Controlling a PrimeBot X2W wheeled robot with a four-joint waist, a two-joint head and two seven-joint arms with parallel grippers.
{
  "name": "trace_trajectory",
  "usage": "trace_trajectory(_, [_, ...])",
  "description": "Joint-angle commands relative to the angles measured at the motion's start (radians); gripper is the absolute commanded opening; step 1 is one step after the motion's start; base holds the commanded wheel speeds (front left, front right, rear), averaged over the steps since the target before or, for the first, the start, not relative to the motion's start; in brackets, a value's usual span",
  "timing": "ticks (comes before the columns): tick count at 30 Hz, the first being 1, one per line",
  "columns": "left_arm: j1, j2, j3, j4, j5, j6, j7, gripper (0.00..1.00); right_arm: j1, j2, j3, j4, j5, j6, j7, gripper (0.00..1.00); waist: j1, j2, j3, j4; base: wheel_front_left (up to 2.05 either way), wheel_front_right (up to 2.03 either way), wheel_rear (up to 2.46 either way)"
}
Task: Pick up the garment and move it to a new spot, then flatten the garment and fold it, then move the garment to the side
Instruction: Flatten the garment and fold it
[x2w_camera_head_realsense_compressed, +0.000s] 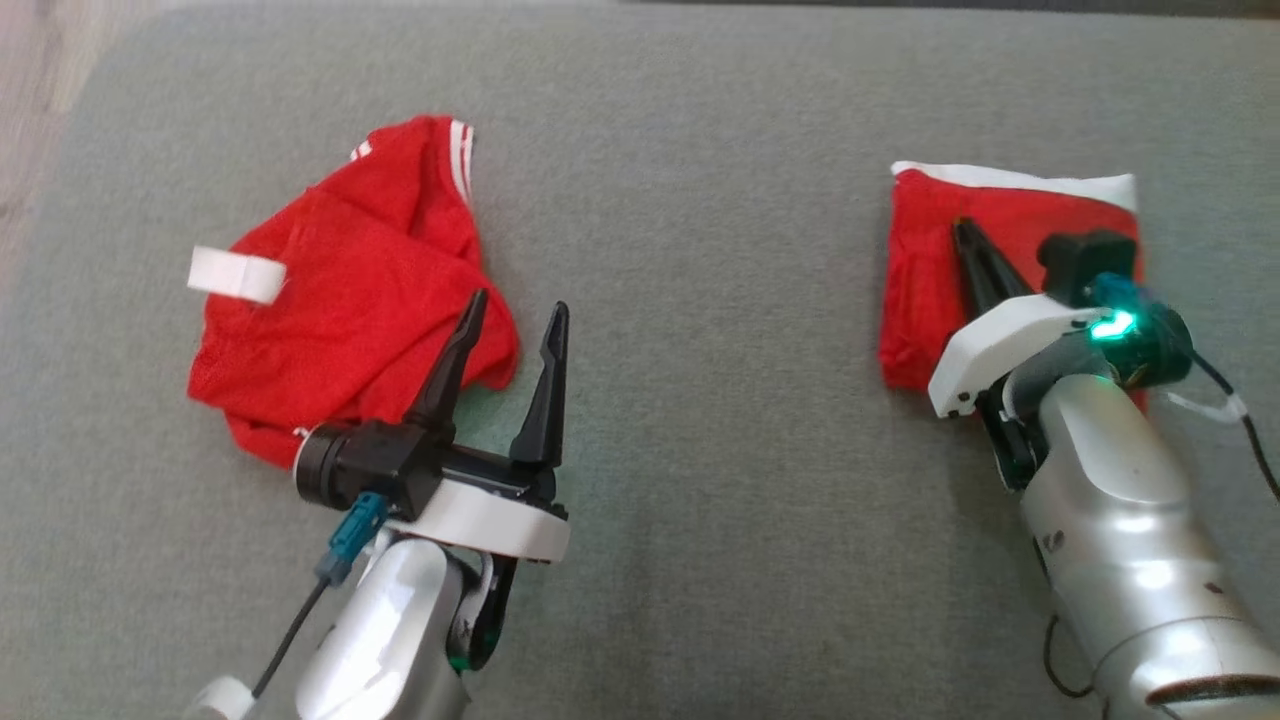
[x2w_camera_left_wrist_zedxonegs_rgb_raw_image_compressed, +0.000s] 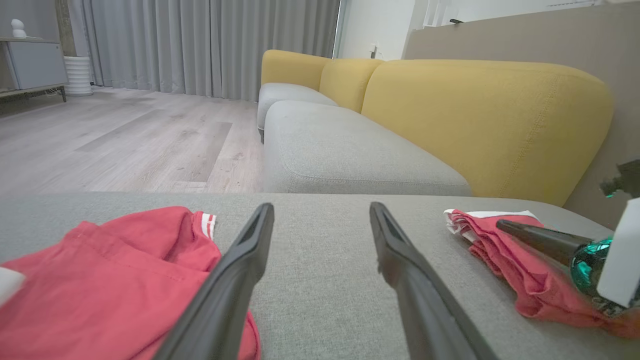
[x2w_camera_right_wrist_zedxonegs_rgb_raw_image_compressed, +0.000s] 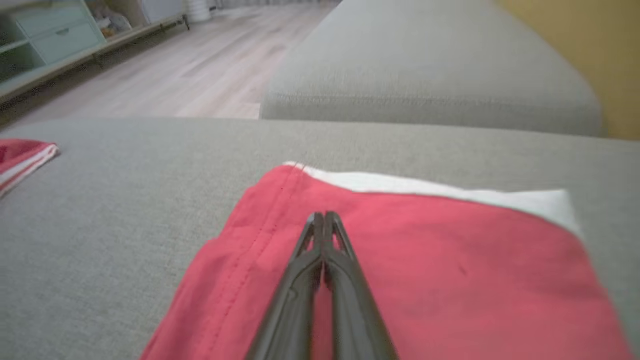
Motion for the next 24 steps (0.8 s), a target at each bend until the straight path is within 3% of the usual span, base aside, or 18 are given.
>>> trace_trajectory(1, [-0.010, 0.002, 0.042, -0.027, 0.005, 0.006, -0.009, 1.00, 0.001, 0.015, 0.013, -0.039, 0.009, -0.001, -0.020, 0.00, 0.0000, 0.0000, -0.022, -0.021, 0.00, 0.00, 0.00])
trace_trajectory(12, [0.046, 0.001, 0.076, -0.031, -0.002, 0.015, -0.009, 1.00, 0.186, -0.028, -0.060, -0.364, -0.004, -0.001, -0.061, 0.00, 0.0000, 0.0000, -0.117, -0.109, 0.00, 0.00, 0.00])
trace_trajectory(13, [0.051, 0.001, 0.076, -0.029, -0.003, 0.015, -0.009, 1.00, 0.213, -0.026, -0.069, -0.402, -0.006, -0.001, -0.062, 0.41, 0.0000, 0.0000, -0.123, -0.114, 0.00, 0.00, 0.00])
trace_trajectory(14, [0.057, 0.001, 0.076, -0.026, -0.004, 0.015, -0.009, 1.00, 0.243, -0.024, -0.076, -0.440, -0.007, -0.001, -0.062, 0.99, 0.0000, 0.0000, -0.127, -0.118, 0.00, 0.00, 0.00])
trace_trajectory(24, [0.096, 0.001, 0.068, 0.017, -0.012, 0.014, -0.009, 1.00, 0.538, 0.014, -0.126, -0.705, 0.010, -0.001, -0.019, 1.00, 0.0000, 0.0000, -0.154, -0.137, 0.00, 0.00, 0.00])
